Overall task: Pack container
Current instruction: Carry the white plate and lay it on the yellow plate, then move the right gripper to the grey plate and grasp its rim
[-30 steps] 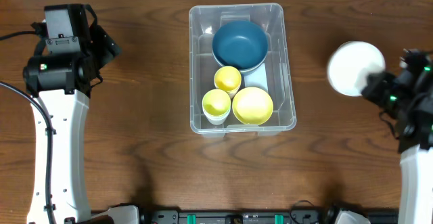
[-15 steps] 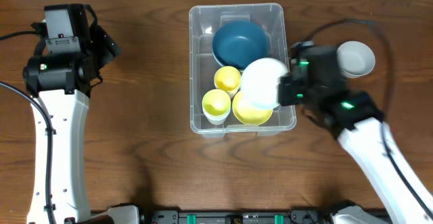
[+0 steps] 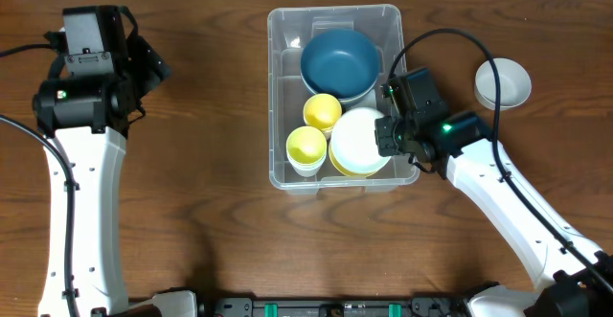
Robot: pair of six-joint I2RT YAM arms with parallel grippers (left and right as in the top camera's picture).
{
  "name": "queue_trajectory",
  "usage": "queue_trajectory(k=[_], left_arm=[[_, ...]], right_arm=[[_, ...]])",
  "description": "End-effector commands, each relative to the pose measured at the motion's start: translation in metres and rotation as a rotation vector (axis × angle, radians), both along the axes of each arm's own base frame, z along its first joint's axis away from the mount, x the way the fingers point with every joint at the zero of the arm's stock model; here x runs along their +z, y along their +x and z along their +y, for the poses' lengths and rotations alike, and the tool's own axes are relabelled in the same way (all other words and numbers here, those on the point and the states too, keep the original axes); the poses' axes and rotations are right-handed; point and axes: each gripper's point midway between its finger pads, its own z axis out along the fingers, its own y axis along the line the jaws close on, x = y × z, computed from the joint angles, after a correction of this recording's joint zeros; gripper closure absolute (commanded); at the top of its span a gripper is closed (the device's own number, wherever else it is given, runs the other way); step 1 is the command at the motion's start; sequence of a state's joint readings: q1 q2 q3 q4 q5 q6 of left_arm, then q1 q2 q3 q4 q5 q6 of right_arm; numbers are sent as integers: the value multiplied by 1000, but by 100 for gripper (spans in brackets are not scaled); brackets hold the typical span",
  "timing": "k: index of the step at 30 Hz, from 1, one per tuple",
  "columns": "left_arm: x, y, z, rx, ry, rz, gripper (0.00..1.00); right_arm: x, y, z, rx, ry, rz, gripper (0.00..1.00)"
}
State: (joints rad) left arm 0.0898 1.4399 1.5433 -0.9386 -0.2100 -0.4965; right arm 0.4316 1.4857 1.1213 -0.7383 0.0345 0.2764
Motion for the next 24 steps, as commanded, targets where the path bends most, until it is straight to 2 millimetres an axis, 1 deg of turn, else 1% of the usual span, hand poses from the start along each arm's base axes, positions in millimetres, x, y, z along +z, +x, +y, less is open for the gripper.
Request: queue_trajectory(k=[1,5,7,10,12,15,17,20,23,24], left_arm=[[6,0,2,4,13,-11,2],[6,0,2,4,13,-11,2],[6,0,2,4,13,-11,2],[6,0,2,4,13,-11,2],[6,0,2,4,14,-11,2],[6,0,2,4,13,-11,2],[6,0,2,4,13,-11,2],[6,0,2,4,13,-11,2],[6,0,2,4,13,-11,2],[6,0,2,4,13,-11,2]], right_arm=[[5,3,9,41,21,-16,55],[11,8,14,47,43,-38,52],[20,11,14,43,50,-56,51],[43,20,8,17,62,-101,51],[65,29,-8,-59,52,-139,51],[94,39,-45,-196,19,-183,50],[106,43,-79,-309,-9,-197,49],[111,48,-125,-436,-26,-201,46],[108,50,-180,-588,-36,-198,45],[106,51,-192,-621,-37,-196,45]])
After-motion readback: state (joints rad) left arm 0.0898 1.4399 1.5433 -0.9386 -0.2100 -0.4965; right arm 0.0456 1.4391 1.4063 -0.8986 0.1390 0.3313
